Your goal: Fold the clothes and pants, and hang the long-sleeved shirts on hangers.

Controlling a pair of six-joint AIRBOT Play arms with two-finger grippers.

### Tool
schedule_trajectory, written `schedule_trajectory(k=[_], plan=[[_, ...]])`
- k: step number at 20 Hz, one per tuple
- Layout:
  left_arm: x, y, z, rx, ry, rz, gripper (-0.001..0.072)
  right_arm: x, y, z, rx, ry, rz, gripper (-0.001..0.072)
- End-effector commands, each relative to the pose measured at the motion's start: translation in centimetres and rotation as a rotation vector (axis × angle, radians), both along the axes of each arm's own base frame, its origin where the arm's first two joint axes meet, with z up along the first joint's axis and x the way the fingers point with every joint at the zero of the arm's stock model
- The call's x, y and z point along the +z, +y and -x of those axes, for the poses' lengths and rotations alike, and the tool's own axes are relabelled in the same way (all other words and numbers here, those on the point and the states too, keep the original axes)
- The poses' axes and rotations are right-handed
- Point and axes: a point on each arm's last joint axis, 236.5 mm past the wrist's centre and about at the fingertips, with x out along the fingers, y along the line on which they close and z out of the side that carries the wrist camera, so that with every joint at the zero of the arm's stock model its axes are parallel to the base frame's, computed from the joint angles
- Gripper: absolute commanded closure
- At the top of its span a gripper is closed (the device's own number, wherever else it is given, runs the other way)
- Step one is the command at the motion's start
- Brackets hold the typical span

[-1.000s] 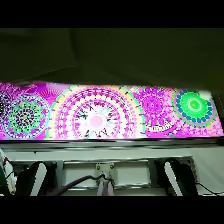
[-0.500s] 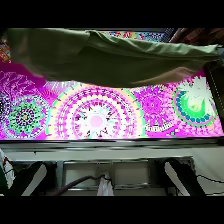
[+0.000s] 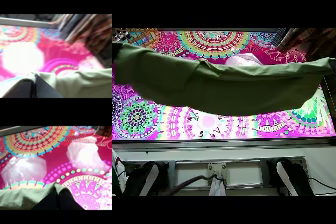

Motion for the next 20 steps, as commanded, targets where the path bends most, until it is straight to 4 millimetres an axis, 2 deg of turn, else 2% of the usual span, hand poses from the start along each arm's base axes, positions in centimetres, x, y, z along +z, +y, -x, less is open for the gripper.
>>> schedule_trajectory(k=[1,3,4,6,8,10,12,13,14,15,16,18,19,20], plan=[[-1.4,2.7,2.2,0.123,0.025,-0.196,0.0704,1.2,0.1,2.9,-0.006,-0.043,0.051,0.069],[-3.8,3.1,2.2,0.11,0.1,-0.293,0.0704,-0.4,0.6,2.9,0.025,0.008,0.068,0.069],[-5.5,2.5,1.9,0.073,0.165,-0.314,0.0704,-2.1,0.9,2.4,0.041,0.058,0.065,0.069],[-9.2,1.2,0.6,-0.01,0.302,-0.324,0.0703,-7.2,1.0,0.9,0.054,0.2,0.044,0.0689],[-12.9,0.1,-2.3,-0.059,0.406,-0.326,0.0703,-12.7,0.8,-1.3,0.048,0.319,0.023,0.0689],[-16.9,-0.1,-6.7,-0.059,0.476,-0.312,0.0703,-18.0,0.3,-4.5,0.029,0.4,0.001,0.0689],[-21.7,0.0,-10.6,-0.046,0.554,-0.285,0.0703,-23.1,0.3,-7.5,0.01,0.531,-0.049,0.0683],[-24.2,0.1,-12.0,-0.028,0.609,-0.256,0.0701,-25.0,0.4,-8.9,0.011,0.582,-0.069,0.0549],[-26.7,0.0,-12.9,-0.011,0.676,-0.212,0.0638,-26.6,0.5,-10.0,0.011,0.633,-0.084,0.0347],[-28.6,-0.2,-13.4,0.005,0.741,-0.148,0.0392,-27.6,0.5,-11.0,0.012,0.673,-0.089,0.0292],[-30.1,-0.5,-13.6,0.023,0.807,-0.068,0.0188,-27.9,0.3,-11.9,-0.007,0.687,-0.101,0.0296],[-30.8,-0.4,-13.8,0.028,0.858,0.035,0.0179,-26.7,-0.4,-13.6,-0.04,0.633,-0.102,0.0304],[-30.7,0.3,-14.0,0.042,0.854,0.05,0.0187,-26.0,-0.7,-14.0,-0.045,0.604,-0.091,0.0337],[-30.5,1.3,-14.2,0.062,0.845,0.058,0.0241,-25.7,-1.0,-13.9,-0.047,0.596,-0.072,0.0397]])
